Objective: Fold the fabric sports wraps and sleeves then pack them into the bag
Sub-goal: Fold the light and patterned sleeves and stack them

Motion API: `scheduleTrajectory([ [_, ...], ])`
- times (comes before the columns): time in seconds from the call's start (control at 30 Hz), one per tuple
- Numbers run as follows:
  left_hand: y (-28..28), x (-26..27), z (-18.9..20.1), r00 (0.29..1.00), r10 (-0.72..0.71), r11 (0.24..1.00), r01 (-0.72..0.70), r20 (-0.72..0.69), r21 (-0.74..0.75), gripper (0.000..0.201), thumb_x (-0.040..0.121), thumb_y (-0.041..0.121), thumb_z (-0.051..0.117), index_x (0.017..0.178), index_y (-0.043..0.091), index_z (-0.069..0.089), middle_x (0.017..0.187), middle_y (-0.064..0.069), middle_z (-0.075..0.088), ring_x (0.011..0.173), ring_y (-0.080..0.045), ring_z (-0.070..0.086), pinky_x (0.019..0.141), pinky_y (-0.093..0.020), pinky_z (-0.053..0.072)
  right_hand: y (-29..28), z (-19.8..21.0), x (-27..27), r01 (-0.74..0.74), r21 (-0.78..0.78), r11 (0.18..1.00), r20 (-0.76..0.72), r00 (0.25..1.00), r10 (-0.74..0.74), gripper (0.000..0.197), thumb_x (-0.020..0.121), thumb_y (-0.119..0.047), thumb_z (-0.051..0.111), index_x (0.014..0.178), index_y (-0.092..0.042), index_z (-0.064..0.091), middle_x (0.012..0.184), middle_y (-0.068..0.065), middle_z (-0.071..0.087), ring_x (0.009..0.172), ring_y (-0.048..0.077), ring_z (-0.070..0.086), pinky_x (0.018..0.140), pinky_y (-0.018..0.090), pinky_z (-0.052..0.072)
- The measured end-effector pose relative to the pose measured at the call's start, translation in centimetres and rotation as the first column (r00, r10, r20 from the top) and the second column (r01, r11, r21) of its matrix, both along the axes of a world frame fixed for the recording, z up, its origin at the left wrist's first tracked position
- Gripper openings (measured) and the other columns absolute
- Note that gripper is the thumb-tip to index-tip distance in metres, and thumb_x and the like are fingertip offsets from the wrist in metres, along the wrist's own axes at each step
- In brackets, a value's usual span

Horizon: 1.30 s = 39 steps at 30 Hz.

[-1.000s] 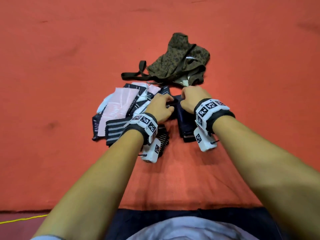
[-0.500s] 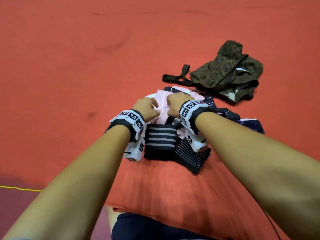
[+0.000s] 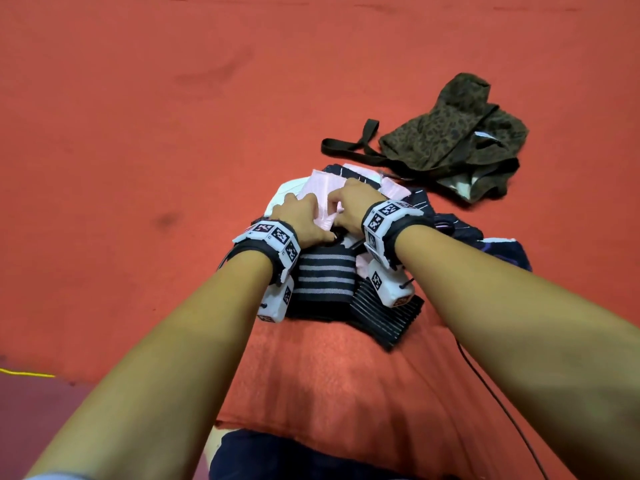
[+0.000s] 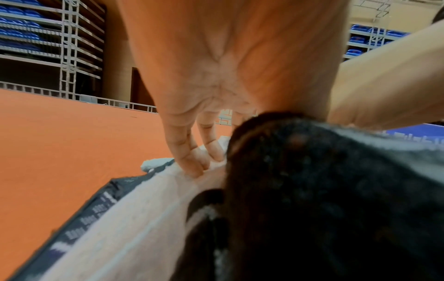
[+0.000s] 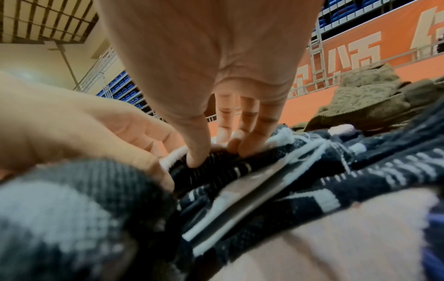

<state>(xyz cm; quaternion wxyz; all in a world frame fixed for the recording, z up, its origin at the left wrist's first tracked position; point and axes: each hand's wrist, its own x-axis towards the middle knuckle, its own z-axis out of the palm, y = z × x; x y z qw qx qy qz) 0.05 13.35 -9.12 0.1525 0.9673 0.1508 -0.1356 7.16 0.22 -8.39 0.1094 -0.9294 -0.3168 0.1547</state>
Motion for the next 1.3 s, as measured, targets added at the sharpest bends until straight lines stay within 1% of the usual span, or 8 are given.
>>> scheduleTrajectory([
  [0.33, -2.9, -0.8, 3.5, 0.98, -0.071, 0.988, 0.094, 0.183, -0.12, 0.01, 0.083, 0.029, 0.067, 0.091, 0.023, 0.064, 0.082, 0.001, 0.062, 0.086, -0.024, 0.061, 0.066, -0.027, 0.035, -3.7, 4.5, -0.7, 0.058, 0.047, 0.997, 0.068, 0.996, -0.061, 0.011, 0.09, -0.023, 0.065, 0.099, -0.021, 0.07, 0.106, 0.002, 0.068, 0.098, 0.026, 0.063, 0.077, 0.031, 0.049],
  [0.53, -7.0, -0.9, 5.6, 0.958, -0.155, 0.967, 0.197, 0.242, -0.159, 0.017, 0.09, 0.026, 0.059, 0.098, 0.021, 0.074, 0.072, -0.008, 0.064, 0.072, -0.026, 0.057, 0.054, -0.027, 0.037, -8.3, 6.6, -1.7, 0.2, 0.071, 0.977, 0.05, 0.978, -0.204, 0.009, 0.09, -0.024, 0.064, 0.085, -0.031, 0.062, 0.106, 0.004, 0.068, 0.096, 0.028, 0.063, 0.081, 0.037, 0.055],
  [0.8, -12.4, -2.6, 5.5, 0.944, -0.249, 0.929, 0.296, 0.217, -0.22, 0.035, 0.076, 0.034, 0.066, 0.108, 0.026, 0.077, 0.102, -0.008, 0.073, 0.096, -0.024, 0.064, 0.078, -0.027, 0.045, -15.0, 6.2, -5.0, 0.317, 0.014, 0.948, -0.048, 0.948, -0.316, 0.022, 0.082, -0.031, 0.065, 0.064, -0.021, 0.055, 0.085, 0.009, 0.064, 0.087, 0.034, 0.061, 0.071, 0.033, 0.05],
  [0.9, -14.1, -4.0, 4.7, 0.94, -0.272, 0.915, 0.319, 0.207, -0.248, 0.05, 0.062, 0.042, 0.056, 0.105, 0.026, 0.077, 0.105, -0.008, 0.073, 0.101, -0.023, 0.064, 0.089, -0.03, 0.05, -16.6, 5.0, -6.4, 0.316, -0.015, 0.949, -0.06, 0.947, -0.317, 0.024, 0.086, -0.034, 0.066, 0.071, -0.016, 0.06, 0.087, 0.009, 0.064, 0.089, 0.033, 0.061, 0.069, 0.029, 0.042],
  [1.07, -15.0, -6.0, 2.0, 0.937, -0.318, 0.897, 0.346, 0.142, -0.274, 0.033, 0.072, 0.045, 0.072, 0.101, 0.03, 0.076, 0.1, 0.001, 0.074, 0.099, -0.017, 0.066, 0.093, -0.031, 0.051, -18.3, 2.3, -9.6, 0.3, -0.028, 0.953, -0.151, 0.942, -0.301, 0.021, 0.087, -0.031, 0.066, 0.085, -0.01, 0.069, 0.092, 0.009, 0.067, 0.09, 0.027, 0.061, 0.068, 0.027, 0.04],
  [1.13, -14.9, -6.7, 1.2, 0.936, -0.314, 0.893, 0.348, 0.161, -0.285, 0.036, 0.072, 0.054, 0.074, 0.098, 0.029, 0.075, 0.097, 0.007, 0.072, 0.093, -0.01, 0.065, 0.089, -0.024, 0.049, -18.9, 1.5, -10.9, 0.331, -0.002, 0.944, -0.188, 0.927, -0.325, 0.021, 0.087, -0.029, 0.065, 0.087, -0.009, 0.07, 0.094, 0.009, 0.068, 0.09, 0.027, 0.06, 0.067, 0.026, 0.039],
  [1.2, -15.1, -7.3, 0.5, 0.931, -0.308, 0.88, 0.357, 0.195, -0.313, 0.025, 0.079, 0.043, 0.078, 0.092, 0.023, 0.075, 0.089, 0.008, 0.07, 0.082, -0.005, 0.061, 0.073, -0.008, 0.043, -19.3, 1.2, -12.2, 0.36, 0.017, 0.933, -0.214, 0.913, -0.348, 0.021, 0.088, -0.03, 0.062, 0.086, -0.01, 0.07, 0.095, 0.009, 0.067, 0.088, 0.027, 0.057, 0.064, 0.026, 0.037],
  [1.3, -15.9, -8.0, 0.1, 0.917, -0.297, 0.861, 0.377, 0.265, -0.341, 0.017, 0.081, 0.028, 0.079, 0.083, 0.016, 0.069, 0.077, 0.01, 0.065, 0.067, 0.004, 0.054, 0.063, -0.005, 0.039, -19.8, 2.2, -14.3, 0.385, 0.029, 0.923, -0.266, 0.893, -0.364, 0.024, 0.091, -0.028, 0.058, 0.086, -0.008, 0.069, 0.089, 0.009, 0.06, 0.084, 0.024, 0.051, 0.053, 0.023, 0.03],
])
